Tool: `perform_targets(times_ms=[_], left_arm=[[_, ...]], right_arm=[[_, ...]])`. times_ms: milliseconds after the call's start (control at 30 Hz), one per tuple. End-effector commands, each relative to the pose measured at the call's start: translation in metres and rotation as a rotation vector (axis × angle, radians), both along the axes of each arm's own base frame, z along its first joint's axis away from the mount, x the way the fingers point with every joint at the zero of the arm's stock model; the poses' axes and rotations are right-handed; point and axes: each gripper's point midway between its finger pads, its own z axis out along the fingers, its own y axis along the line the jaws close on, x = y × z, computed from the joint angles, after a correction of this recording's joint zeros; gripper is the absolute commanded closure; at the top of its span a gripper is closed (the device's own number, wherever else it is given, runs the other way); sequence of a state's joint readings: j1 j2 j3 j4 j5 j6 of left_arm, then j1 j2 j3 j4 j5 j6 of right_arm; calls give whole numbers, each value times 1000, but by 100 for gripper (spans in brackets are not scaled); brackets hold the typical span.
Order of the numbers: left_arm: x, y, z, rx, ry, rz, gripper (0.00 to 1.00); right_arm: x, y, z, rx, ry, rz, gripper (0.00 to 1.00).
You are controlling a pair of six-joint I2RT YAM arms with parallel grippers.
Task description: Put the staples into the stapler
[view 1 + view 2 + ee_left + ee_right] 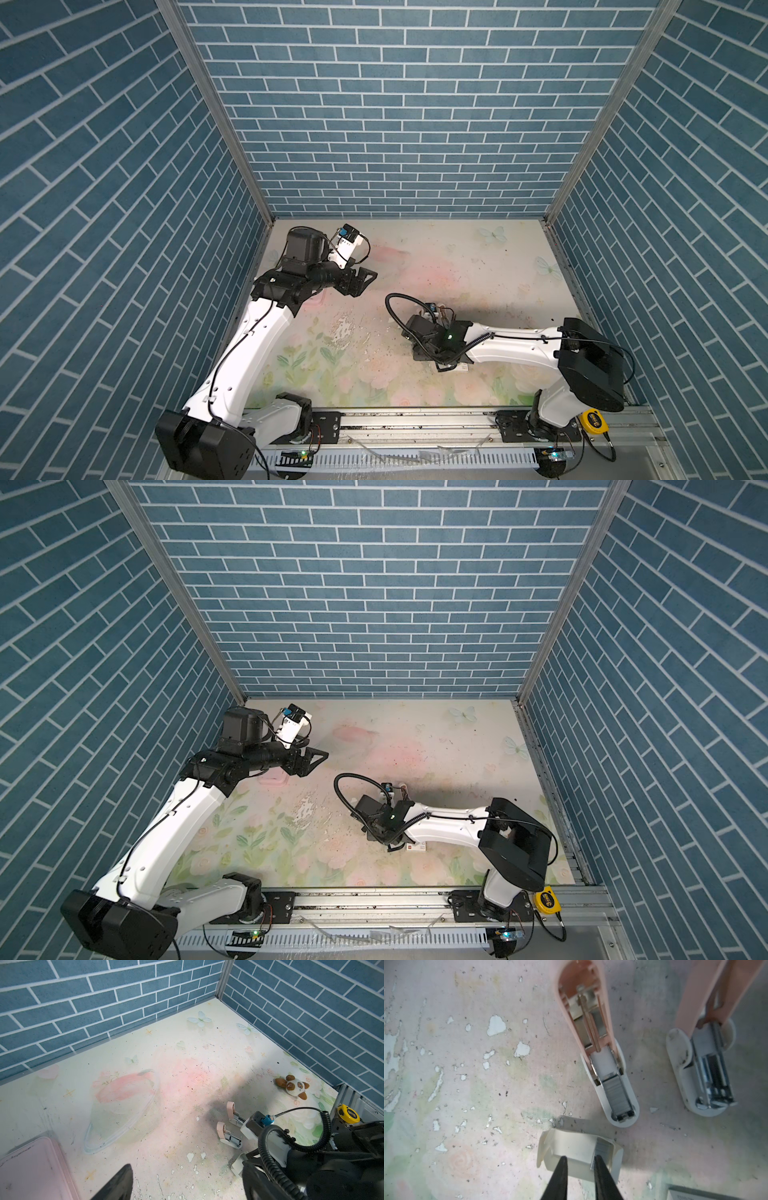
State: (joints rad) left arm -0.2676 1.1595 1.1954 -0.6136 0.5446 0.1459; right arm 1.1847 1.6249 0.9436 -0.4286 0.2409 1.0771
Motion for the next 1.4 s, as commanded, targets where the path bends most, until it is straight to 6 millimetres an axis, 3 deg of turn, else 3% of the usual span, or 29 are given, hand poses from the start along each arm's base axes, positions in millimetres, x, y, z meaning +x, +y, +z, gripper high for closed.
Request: perform_targets(times_ms=[0,1367], left_arm=[[-1,0,-2,-15,7,-6,16],[-2,-2,-6,-26,15,-11,16]], right_arm=[[-1,-7,-7,-42,9,-42,75],[0,-36,-19,-252,13,-25,70]])
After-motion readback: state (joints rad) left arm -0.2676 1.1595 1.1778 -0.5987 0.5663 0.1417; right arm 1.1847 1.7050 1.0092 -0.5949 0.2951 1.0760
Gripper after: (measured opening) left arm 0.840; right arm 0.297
